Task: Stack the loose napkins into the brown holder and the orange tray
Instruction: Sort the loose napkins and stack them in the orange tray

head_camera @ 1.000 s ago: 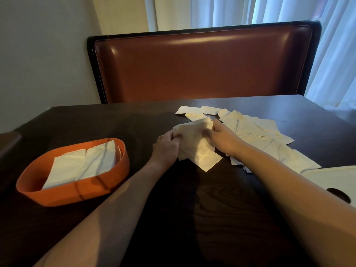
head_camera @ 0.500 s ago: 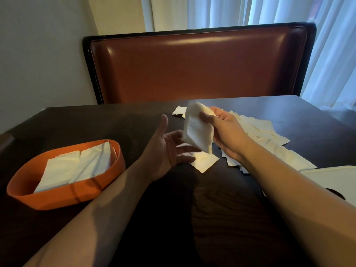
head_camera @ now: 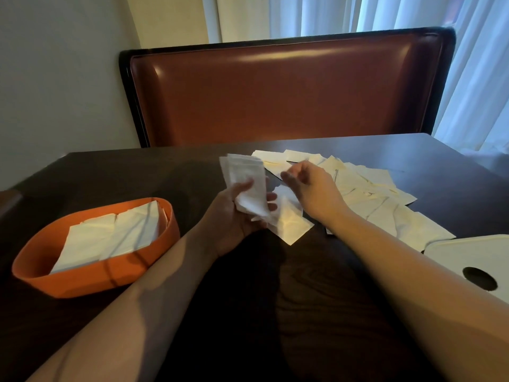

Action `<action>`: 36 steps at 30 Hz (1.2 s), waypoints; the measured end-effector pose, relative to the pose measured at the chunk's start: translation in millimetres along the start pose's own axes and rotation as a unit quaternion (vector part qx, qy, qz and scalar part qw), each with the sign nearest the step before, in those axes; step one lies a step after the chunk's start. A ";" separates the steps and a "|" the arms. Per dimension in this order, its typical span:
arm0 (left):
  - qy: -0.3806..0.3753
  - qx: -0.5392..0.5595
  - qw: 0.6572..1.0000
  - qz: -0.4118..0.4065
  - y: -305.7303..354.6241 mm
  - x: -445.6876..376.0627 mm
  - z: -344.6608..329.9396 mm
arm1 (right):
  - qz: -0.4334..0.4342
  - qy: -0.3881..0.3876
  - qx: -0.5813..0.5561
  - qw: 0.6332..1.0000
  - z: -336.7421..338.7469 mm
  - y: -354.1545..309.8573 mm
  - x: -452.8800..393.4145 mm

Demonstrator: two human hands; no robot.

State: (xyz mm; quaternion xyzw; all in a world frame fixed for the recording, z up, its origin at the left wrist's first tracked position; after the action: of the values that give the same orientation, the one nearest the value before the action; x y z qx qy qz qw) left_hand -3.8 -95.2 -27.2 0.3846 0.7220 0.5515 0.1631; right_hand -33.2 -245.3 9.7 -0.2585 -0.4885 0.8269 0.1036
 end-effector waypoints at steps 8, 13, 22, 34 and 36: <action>0.077 0.101 0.991 -0.043 8.5 -1.8 18.4 | -0.126 -0.110 0.219 0.961 -11.0 26.5 -2.2; 0.095 0.107 0.989 -0.039 6.5 -3.1 24.2 | -0.128 -0.093 0.137 0.978 -6.9 21.4 1.9; 0.124 0.034 0.992 0.007 -2.9 -7.1 23.7 | -0.127 -0.054 0.295 0.946 2.3 28.6 -2.1; 0.127 0.009 0.992 0.008 -3.1 -7.4 24.1 | -0.085 -0.033 -0.019 0.996 -2.7 10.4 0.3; 0.126 0.011 0.992 0.010 -3.9 -7.9 24.6 | -0.122 -0.019 -0.059 0.991 -2.1 15.2 -0.5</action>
State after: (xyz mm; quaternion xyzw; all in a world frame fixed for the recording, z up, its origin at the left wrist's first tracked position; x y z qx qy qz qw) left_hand 16.1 -84.8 -40.6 0.3214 0.7386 0.5895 0.0611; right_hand -30.4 -251.6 -4.1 -0.1870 -0.5663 0.7825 0.1791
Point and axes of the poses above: each hand's wrist, its own x-axis away from the middle knuckle, its own z-axis out of the back of the hand, y = z × x, the point moved 9 cm from there along -x, towards the middle knuckle, and after that the axes turned 9 degrees about -x, right-handed, at the moved point
